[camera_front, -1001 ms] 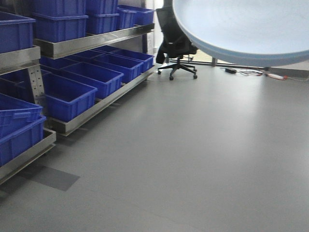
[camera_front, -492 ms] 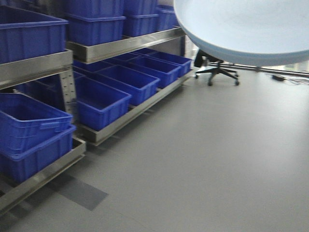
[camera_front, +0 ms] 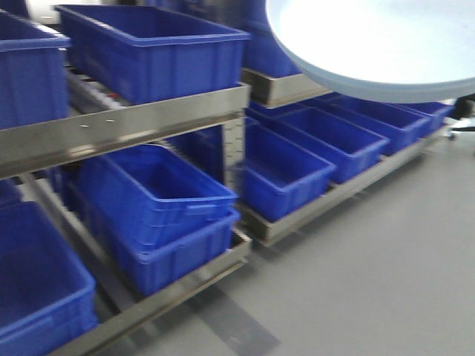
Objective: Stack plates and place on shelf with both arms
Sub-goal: 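Turn the base toward the shelf of blue bins, plates held in right gripper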
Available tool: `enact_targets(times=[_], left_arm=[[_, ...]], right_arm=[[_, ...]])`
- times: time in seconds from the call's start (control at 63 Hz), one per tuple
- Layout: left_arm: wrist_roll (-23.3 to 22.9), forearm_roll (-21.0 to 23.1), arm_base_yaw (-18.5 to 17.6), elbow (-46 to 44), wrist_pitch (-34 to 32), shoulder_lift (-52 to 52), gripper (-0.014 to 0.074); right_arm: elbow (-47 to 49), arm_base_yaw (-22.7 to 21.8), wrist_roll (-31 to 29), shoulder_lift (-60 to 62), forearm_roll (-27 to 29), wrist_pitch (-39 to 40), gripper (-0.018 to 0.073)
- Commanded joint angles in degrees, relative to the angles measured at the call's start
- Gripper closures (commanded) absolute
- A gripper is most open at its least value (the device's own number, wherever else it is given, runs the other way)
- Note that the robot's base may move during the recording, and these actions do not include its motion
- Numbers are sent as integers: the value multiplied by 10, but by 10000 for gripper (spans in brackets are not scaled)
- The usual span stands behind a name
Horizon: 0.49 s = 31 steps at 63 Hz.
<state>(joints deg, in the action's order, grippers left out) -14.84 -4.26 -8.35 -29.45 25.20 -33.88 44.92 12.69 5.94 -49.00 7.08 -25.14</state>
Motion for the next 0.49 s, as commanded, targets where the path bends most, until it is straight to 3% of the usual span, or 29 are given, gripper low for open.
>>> enact_targets(times=[0.0, 0.477], left_arm=[[-4, 1, 0, -15, -46, 0, 505], [-4, 1, 0, -15, -46, 0, 505]], right_arm=[[18, -4, -3, 6, 2, 56, 511], [18, -4, -3, 4, 2, 56, 511]])
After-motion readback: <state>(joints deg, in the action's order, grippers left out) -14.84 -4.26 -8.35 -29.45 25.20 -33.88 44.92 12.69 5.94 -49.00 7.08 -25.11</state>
